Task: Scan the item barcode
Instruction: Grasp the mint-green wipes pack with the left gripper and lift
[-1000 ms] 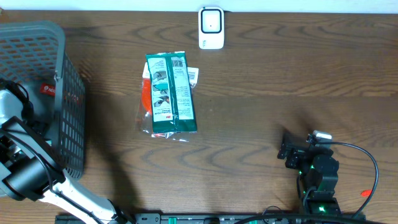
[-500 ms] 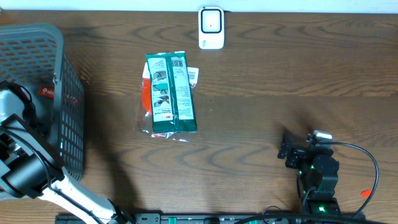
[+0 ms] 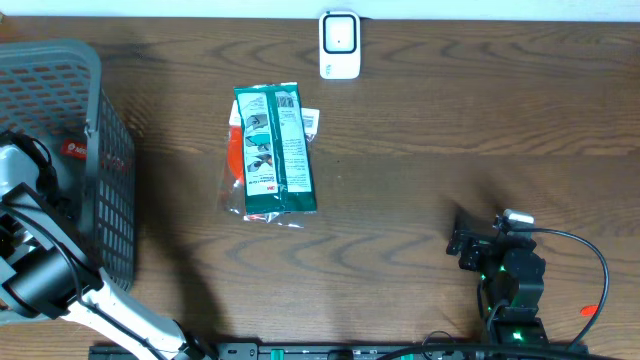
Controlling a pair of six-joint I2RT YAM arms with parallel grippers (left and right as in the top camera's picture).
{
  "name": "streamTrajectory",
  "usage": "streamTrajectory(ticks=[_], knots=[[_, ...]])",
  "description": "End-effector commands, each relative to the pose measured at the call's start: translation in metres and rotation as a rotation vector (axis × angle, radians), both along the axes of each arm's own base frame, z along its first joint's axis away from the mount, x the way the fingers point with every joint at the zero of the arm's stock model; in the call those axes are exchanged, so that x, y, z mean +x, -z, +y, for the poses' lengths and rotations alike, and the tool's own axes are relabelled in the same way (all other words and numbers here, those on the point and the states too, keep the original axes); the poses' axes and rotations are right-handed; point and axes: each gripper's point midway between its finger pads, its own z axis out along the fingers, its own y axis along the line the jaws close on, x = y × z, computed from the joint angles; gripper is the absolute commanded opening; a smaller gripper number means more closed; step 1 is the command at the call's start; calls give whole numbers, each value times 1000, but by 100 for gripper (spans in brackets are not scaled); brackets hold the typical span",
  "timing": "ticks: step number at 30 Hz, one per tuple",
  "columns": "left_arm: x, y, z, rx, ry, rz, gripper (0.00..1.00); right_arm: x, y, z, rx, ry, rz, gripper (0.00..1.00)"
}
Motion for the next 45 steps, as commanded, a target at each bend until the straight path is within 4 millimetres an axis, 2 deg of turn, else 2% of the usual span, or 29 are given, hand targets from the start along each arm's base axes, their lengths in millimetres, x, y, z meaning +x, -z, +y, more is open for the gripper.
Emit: streamTrajectory(ticks=[1, 5, 7, 14, 23, 32, 35, 38, 41, 45], knots=[[-5, 19, -10, -74, -15, 0, 19, 0, 0, 0, 7, 8, -2, 99], [-2, 18, -8, -64, -14, -11, 19, 0, 0, 0, 7, 8, -2, 99], [1, 16, -5, -56, -13, -20, 15, 0, 0, 0, 7, 8, -2, 99], [20, -3, 6, -11, 9, -74, 14, 0, 0, 0, 7, 8, 0, 99], [57, -30, 11, 45, 65, -145, 12, -1, 3, 0, 7, 9, 10, 99], [102, -57, -4, 59, 170, -220, 12, -2, 3, 0, 7, 9, 12, 99], [122, -78, -9, 34, 207, -300, 12, -1, 3, 0, 7, 9, 12, 99], [137, -109, -10, 34, 219, -384, 12, -1, 3, 0, 7, 9, 12, 99], [147, -150, -9, 69, 233, -470, 13, -1, 3, 0, 7, 9, 11, 99], [160, -217, -19, 97, 275, -645, 12, -1, 2, 0, 7, 9, 9, 99]])
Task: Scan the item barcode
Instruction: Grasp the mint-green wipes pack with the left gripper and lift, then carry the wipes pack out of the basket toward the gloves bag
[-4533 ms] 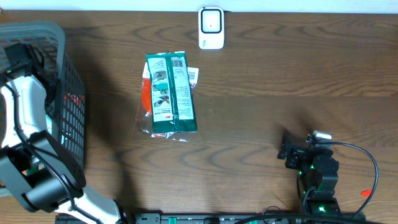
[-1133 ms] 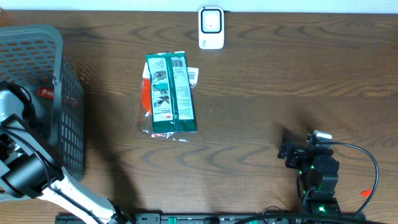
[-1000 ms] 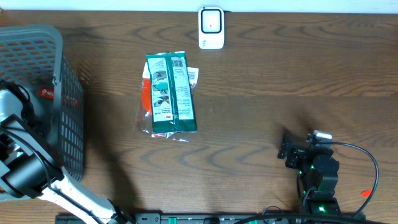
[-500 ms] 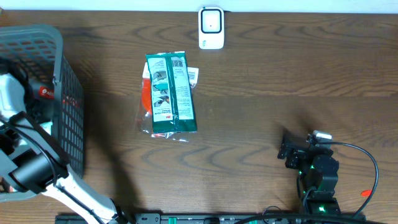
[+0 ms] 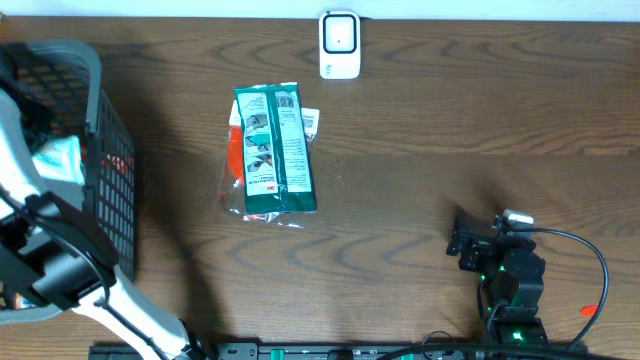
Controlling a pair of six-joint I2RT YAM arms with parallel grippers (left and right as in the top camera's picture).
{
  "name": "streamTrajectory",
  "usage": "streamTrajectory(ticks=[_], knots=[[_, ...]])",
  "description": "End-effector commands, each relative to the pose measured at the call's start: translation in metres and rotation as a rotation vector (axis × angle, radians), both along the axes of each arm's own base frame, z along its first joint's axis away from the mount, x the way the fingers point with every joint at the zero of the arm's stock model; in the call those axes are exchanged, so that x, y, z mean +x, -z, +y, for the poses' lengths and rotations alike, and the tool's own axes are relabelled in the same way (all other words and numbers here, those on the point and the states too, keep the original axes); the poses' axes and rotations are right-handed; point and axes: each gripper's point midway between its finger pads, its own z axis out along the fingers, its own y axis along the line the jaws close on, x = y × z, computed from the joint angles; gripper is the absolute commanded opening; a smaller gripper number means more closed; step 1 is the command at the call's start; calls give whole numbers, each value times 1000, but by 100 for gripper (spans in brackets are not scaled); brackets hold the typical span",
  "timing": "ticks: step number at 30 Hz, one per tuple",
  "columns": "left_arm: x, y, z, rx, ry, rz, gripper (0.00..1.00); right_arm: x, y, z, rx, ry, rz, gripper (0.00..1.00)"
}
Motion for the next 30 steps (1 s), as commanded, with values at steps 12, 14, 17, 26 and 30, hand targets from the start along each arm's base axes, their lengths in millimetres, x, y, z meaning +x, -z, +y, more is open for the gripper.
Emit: streamTrajectory(ticks=[12, 14, 17, 26, 30], knots=[[-28, -289, -79, 240, 229, -768, 13, 1, -1, -1, 7, 9, -8, 99], [-39, -320, -100, 257, 291, -864, 13, 1, -2, -1, 6, 9, -10, 99], [-51, -359, -139, 241, 436, -1003, 13, 1, -2, -1, 6, 9, -13, 99], [-52, -407, -227, 126, 863, -1224, 13, 2, -3, -1, 7, 9, -17, 99], [-26, -402, -256, 144, 1002, -1228, 13, 2, -3, -1, 7, 9, -18, 99]])
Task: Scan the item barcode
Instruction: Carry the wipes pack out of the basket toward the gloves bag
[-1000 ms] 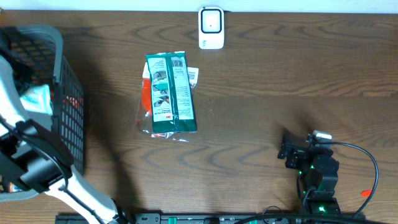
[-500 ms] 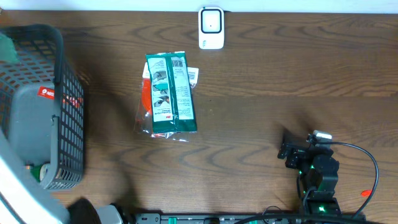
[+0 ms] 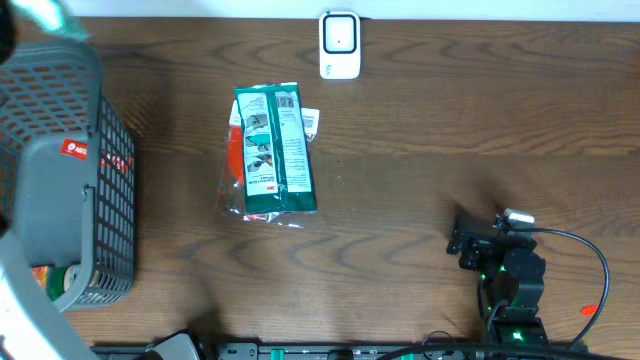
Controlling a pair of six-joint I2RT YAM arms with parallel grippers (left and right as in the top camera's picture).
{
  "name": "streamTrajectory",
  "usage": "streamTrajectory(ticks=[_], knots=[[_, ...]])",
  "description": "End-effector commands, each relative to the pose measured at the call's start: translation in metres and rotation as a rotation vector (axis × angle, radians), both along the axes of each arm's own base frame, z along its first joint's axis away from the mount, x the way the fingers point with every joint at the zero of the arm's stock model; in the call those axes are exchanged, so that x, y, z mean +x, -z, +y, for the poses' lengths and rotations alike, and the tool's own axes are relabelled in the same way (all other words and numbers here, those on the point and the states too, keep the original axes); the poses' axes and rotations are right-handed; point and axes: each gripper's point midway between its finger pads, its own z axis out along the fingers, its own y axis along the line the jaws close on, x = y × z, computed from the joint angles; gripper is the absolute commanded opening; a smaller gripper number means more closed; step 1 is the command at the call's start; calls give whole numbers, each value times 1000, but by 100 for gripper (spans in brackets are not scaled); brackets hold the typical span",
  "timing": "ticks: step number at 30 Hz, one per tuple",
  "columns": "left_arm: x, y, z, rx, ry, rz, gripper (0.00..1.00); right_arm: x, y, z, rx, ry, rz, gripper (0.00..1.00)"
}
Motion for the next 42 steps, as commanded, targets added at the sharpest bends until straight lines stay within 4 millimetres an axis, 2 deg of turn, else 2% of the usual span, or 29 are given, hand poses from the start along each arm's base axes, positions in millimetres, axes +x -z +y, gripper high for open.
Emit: streamTrajectory(ticks=[1, 6, 8, 9, 12, 14, 16, 19, 21, 23, 28, 37, 39, 42], knots=[[23, 4, -31, 101, 124, -29, 13, 0, 0, 0, 7, 8, -2, 99], [83, 24, -39, 161, -58, -6, 12, 0, 0, -1, 6, 8, -2, 99], [106, 35, -59, 203, -40, -2, 12, 0, 0, -1, 6, 8, -1, 99], [119, 44, -77, 235, 4, -1, 12, 0, 0, -1, 6, 8, -1, 99], [148, 80, -114, 286, 92, 51, 12, 0, 0, -1, 6, 8, -1, 99], [167, 111, -131, 289, 133, 117, 12, 0, 0, -1, 6, 8, -1, 99], [182, 144, -140, 290, 160, 192, 12, 0, 1, -1, 6, 8, 1, 99], [196, 184, -148, 285, 205, 283, 11, -1, 1, -1, 4, 12, 4, 99], [198, 204, -161, 263, 296, 317, 12, -1, 1, -1, 4, 12, 4, 99], [194, 215, -178, 256, 416, 319, 12, -1, 1, -2, 1, 19, 4, 99], [168, 243, -211, 304, 701, 326, 12, -1, 1, -5, -6, 32, 3, 99], [132, 302, -215, 419, 869, 444, 13, 0, 0, -5, -6, 31, -1, 99], [123, 310, -220, 400, 940, 431, 12, 0, 0, -5, -6, 31, -1, 99], [106, 309, -231, 331, 1085, 344, 13, 0, 0, -5, -6, 31, -1, 99]])
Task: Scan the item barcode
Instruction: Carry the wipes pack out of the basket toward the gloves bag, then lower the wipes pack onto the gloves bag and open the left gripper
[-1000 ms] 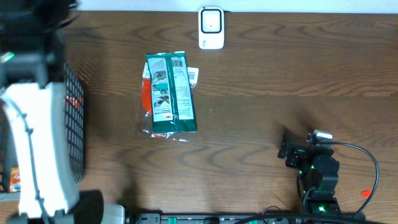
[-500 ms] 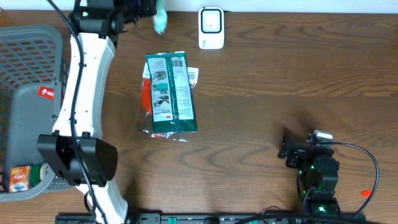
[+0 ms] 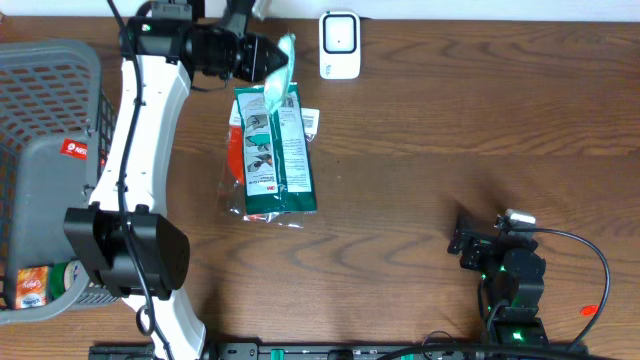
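My left gripper (image 3: 268,58) is near the table's far edge, shut on a small pale teal packet (image 3: 281,62). It holds the packet just left of the white barcode scanner (image 3: 339,45) and over the top end of a green packaged item (image 3: 276,150) that lies flat on the table. The packet's barcode cannot be made out. My right gripper (image 3: 462,243) rests low at the front right, far from the scanner; its fingers are too dark to read.
A grey mesh basket (image 3: 100,150) stands at the left edge, with a grey red-labelled item (image 3: 60,160) and small orange and green items (image 3: 42,285) inside. The left arm's white link (image 3: 135,130) spans from the front left up to the back.
The left gripper, with the teal packet in it, was at the far left corner above the basket and is now beside the scanner. The right arm has not moved.
The left arm was down in the basket at first. Then its gripper held a pale teal packet inside the basket. Then the packet was up at the far left corner, and now it is held next to the scanner. The green package stayed put.
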Controlling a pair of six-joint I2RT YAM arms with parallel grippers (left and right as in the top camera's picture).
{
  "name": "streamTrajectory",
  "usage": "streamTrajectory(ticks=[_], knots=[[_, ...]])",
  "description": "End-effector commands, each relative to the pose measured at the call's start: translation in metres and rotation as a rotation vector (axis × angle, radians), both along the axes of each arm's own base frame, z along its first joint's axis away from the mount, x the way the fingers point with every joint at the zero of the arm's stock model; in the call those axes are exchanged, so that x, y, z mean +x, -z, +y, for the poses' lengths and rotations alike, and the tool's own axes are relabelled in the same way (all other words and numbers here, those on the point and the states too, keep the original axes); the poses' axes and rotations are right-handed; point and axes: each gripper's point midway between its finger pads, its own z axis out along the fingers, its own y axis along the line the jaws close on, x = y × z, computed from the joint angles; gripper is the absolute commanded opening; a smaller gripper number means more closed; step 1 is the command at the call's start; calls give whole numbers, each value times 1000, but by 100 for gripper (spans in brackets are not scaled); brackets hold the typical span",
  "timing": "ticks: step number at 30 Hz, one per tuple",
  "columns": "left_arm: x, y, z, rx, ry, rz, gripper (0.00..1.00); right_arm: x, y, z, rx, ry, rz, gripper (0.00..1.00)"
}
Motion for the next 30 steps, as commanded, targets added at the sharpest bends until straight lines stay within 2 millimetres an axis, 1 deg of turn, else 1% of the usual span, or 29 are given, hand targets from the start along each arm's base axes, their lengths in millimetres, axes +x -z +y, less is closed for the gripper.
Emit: streamTrajectory(ticks=[1, 2, 4, 10, 11, 13, 20, 23, 26, 27, 29, 30], knots=[[-22, -4, -15, -168, 215, -59, 14, 0, 0, -2, 3, 14, -1, 99], [-25, -5, -16, -209, 239, -59, 17, 0, 0, -2, 3, 14, -1, 99], [-27, -1, -14, -271, 261, -48, 17, 0, 0, -2, 3, 14, -2, 99], [-23, 25, -5, -381, 266, 50, 17, 0, -1, -2, 3, 14, -5, 99], [-22, 30, -4, -402, 268, 68, 15, 0, -1, -2, 3, 14, -5, 99], [-19, 39, -3, -427, 270, 95, 12, 0, -1, -2, 3, 14, -6, 99], [-12, 78, -3, -441, 249, 191, 12, 0, -1, -2, 3, 14, -7, 99], [-8, 98, 0, -383, 210, 235, 12, 0, -1, -2, 3, 14, -7, 99], [-5, 131, 9, -213, 136, 283, 12, 0, -1, -2, 3, 14, -7, 99], [-5, 140, 13, -165, 115, 297, 11, 0, -1, -2, 3, 14, -7, 99], [-6, 152, 18, -101, 88, 315, 12, 0, -1, -2, 3, 14, -7, 99], [-5, 154, 20, -85, 82, 317, 12, 0, -1, -2, 3, 14, -7, 99]])
